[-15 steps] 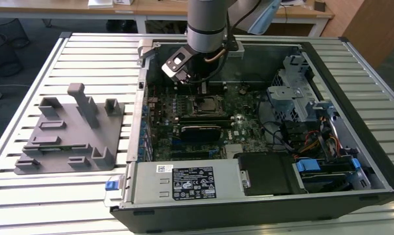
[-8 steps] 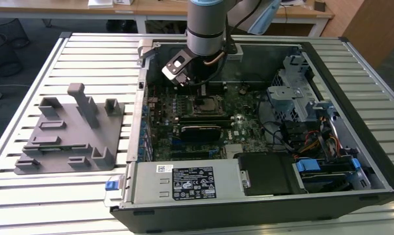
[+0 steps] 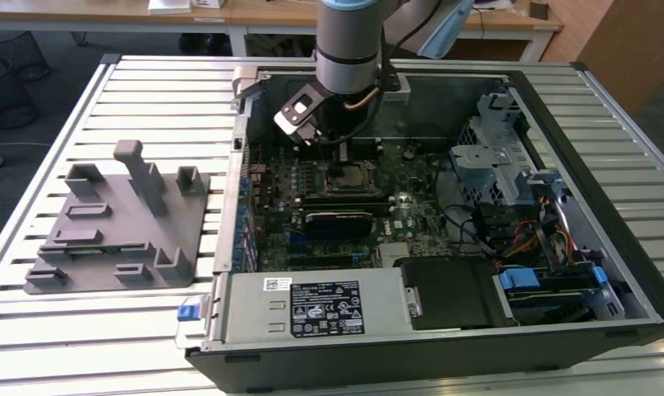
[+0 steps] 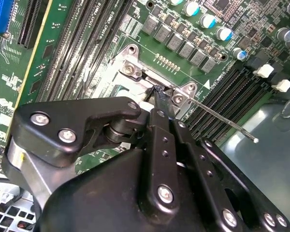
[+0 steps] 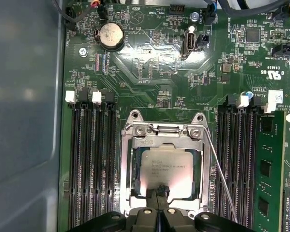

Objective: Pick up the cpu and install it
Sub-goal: 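Close the cpu cover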

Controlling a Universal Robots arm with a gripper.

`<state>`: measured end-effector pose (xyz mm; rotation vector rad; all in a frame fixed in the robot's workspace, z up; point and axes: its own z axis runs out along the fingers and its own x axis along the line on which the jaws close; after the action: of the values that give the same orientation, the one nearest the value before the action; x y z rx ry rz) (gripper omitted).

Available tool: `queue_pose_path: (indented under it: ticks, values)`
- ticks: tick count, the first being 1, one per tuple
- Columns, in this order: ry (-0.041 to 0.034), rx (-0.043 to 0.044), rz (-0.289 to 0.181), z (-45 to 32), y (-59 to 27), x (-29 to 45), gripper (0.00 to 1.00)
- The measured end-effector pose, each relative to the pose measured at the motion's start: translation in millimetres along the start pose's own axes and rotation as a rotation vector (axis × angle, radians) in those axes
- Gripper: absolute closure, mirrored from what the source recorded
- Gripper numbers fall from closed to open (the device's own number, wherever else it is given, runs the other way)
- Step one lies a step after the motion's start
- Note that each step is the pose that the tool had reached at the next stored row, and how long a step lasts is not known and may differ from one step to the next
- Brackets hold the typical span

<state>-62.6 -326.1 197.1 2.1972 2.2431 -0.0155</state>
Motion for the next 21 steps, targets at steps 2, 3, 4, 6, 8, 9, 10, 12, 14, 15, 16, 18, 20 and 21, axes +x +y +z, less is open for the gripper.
queue_pose_path:
  ticks: [2, 3, 4, 6, 8, 9, 10, 12, 14, 15, 16, 18, 20, 21]
  values:
    - [0.0000, 0.0004, 0.000, 0.0, 0.9, 0.0, 0.89]
    - [-0.0001, 0.0007, 0.000, -0.1, 1.5, 0.0, 0.89]
    - [-0.0001, 0.0007, 0.000, -0.2, 2.1, 0.0, 0.89]
    - [0.0002, 0.0006, 0.000, -0.3, 2.7, 0.0, 0.89]
    - [0.0002, 0.0006, 0.000, -0.5, 3.8, 0.0, 0.89]
    - [0.0002, 0.0008, 0.000, -0.7, 4.5, 0.0, 0.89]
    - [0.0003, 0.0009, 0.000, -0.7, 5.1, 0.0, 0.89]
    - [0.0002, 0.0012, 0.000, -0.9, 6.1, 0.0, 0.89]
    - [0.0004, 0.0015, 0.000, -1.2, 7.5, 0.0, 0.89]
    - [0.0009, 0.0011, 0.000, -1.5, 8.1, 0.0, 0.89]
    - [0.0019, 0.0005, 0.000, -2.1, 8.4, 0.2, 0.89]
    - [0.0021, 0.0014, 0.000, -5.2, 8.3, 0.0, 0.89]
    - [0.0024, 0.0016, 0.000, -8.3, 8.2, -0.1, 0.89]
    - [0.0023, 0.0017, 0.000, -9.6, 8.2, -0.1, 0.89]
